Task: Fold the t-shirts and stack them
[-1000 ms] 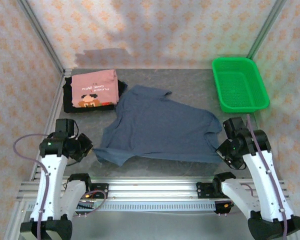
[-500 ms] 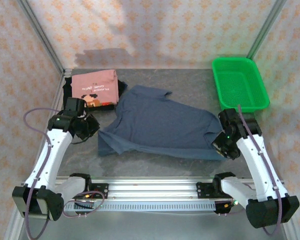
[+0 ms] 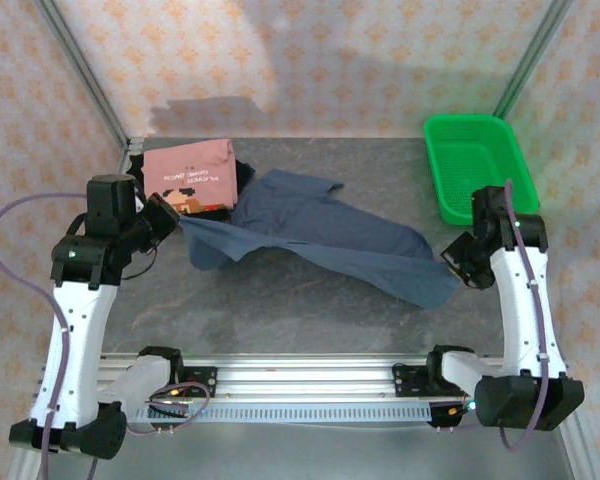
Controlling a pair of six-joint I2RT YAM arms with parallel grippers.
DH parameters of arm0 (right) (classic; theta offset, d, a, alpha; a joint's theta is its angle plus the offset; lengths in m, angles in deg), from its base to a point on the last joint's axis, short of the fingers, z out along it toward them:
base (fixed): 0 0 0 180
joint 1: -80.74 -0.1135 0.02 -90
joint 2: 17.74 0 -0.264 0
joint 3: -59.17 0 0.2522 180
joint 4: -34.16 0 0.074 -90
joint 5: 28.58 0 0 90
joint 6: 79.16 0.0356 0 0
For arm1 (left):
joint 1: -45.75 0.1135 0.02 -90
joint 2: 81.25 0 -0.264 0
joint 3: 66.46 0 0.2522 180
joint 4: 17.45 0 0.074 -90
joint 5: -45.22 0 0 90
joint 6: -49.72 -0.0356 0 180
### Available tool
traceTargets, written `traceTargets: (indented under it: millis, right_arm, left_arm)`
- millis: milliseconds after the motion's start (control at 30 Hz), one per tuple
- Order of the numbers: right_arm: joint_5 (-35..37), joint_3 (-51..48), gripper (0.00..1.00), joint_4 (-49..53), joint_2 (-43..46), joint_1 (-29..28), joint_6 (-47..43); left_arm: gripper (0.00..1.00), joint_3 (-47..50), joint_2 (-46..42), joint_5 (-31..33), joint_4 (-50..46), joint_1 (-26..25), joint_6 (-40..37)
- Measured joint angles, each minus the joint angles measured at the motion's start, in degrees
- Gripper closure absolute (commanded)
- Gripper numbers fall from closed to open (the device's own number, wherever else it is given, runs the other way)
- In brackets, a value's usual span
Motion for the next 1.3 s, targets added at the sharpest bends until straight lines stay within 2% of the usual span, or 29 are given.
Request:
traceTargets:
  millis: [167,400,500,633,833,933,1000,1133,1200,1300]
  right_arm:
    - [-3.6,7.9,1.0,-0.5,-5.2,4.5,-3.7]
    - [-15.4,17.8,1.0,-7.5,-13.6,4.8,-4.4]
    - [-17.9,23.8,1.0,-9.0,-18.0,4.8,-4.7]
    - [-16.7,31.8,1.0,-8.8,-21.3,4.9,-7.2]
    - [-15.5,34.5,1.0,-8.4,-20.2,5.2,-9.2]
    - [-15.6,39.0,1.0,-9.2,-21.7,5.2,-8.9]
    - [-16.0,44.5,1.0,-11.1,-24.4,5.2,-8.7]
    - [-17.5,59.2,1.0,-15.4,-33.5,6.1,-6.3]
    - [-20.2,65.7,1.0,-19.6,-38.6,7.7,-2.7]
    - [-24.4,74.9,1.0,-25.9,-46.2,10.5,3.7]
  left_arm:
    - [1.0,-8.1,1.1,1.0,-2.8,0.0,-0.8]
    - [1.0,-28.9,10.2,3.9,-4.3,0.0,-5.8]
    - [1.0,-37.2,15.1,4.5,-4.3,0.0,-8.1]
    - [1.0,-40.1,17.7,4.7,-4.3,0.0,-9.9]
    - [1.0,-40.1,17.3,4.9,-4.4,0.0,-10.4]
    - [1.0,-42.4,18.8,4.5,-4.1,0.3,-11.0]
    - [1.0,-47.5,22.3,3.4,-2.7,0.6,-11.7]
    - [1.0,-63.8,34.5,-1.0,1.6,0.9,-11.6]
    - [1.0,-69.9,41.0,-4.1,7.6,1.6,-9.7]
    - [1.0,-70.7,46.0,-7.6,14.3,3.5,-5.7]
